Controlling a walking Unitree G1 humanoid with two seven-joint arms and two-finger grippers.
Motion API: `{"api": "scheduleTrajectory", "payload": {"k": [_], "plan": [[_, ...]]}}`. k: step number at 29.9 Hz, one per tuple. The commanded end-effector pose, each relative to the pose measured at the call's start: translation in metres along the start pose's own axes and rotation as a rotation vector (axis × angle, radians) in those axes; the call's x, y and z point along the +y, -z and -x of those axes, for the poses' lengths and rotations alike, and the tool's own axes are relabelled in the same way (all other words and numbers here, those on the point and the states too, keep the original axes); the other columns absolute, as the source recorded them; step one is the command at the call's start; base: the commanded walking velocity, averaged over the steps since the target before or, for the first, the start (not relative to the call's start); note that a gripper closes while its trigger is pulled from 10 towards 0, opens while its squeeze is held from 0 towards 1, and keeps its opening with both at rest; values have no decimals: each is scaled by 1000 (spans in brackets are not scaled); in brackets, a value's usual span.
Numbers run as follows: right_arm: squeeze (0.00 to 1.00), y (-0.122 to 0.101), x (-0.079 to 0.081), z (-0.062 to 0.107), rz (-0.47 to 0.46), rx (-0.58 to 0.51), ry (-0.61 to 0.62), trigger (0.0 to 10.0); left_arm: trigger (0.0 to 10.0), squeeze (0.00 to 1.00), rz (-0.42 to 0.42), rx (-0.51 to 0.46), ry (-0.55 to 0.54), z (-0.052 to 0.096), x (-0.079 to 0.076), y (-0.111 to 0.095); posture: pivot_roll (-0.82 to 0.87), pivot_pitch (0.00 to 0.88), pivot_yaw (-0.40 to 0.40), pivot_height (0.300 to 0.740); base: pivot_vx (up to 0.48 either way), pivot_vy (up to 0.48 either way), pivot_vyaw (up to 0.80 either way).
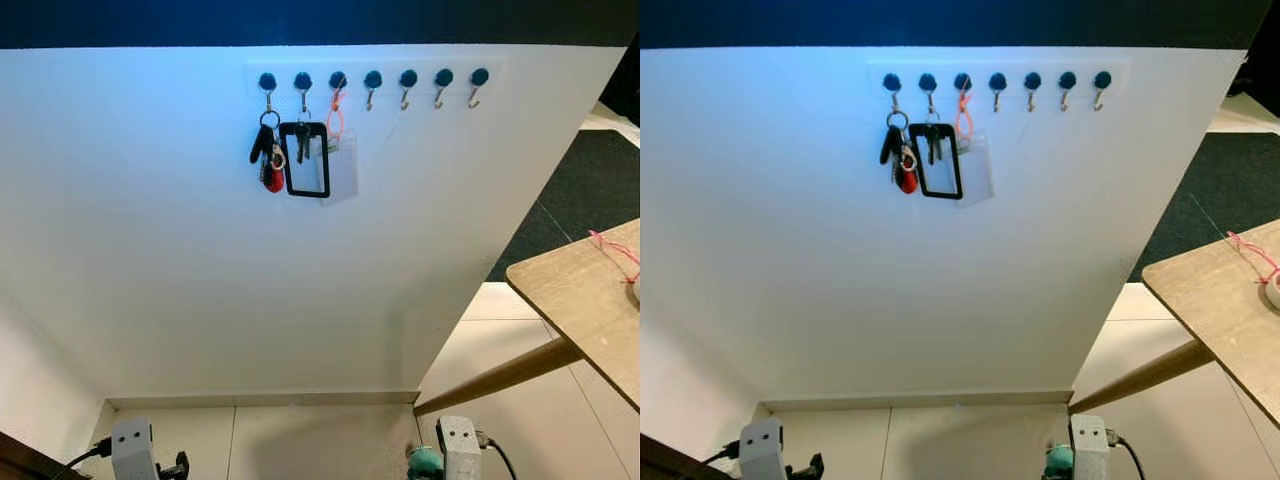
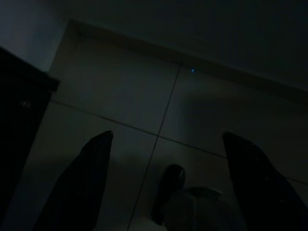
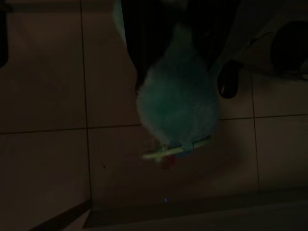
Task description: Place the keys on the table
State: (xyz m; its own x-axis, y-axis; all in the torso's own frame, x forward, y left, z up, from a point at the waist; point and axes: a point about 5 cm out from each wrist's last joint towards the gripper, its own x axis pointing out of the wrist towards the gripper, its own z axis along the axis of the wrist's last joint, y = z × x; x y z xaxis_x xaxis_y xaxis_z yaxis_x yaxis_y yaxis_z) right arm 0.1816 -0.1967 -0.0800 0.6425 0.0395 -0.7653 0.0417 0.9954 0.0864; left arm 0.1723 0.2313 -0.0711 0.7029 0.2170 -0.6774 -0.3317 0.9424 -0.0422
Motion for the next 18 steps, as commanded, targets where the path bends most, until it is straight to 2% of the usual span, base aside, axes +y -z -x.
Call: {"api": "scheduleTrajectory", "payload": {"k": [1,4,12,18], "plan": [[0,5,-1,1,1,18,4,10000,10000,0,-27,19,11,1,-1,6,5,68,3,740,0,0,0],[0,5,0,1,0,13,0,10000,10000,0,-32,20,18,1,-4,6,5,68,5,740,0,0,-292],[0,5,1,1,-6,10,-4,10000,10000,0,-93,1,66,-3,-13,-1,9,64,9,740,0,0,-800],[0,4,1,1,-9,1,-8,10000,10000,0,-68,-16,88,-4,-18,-3,6,63,11,740,0,0,-800]]}}
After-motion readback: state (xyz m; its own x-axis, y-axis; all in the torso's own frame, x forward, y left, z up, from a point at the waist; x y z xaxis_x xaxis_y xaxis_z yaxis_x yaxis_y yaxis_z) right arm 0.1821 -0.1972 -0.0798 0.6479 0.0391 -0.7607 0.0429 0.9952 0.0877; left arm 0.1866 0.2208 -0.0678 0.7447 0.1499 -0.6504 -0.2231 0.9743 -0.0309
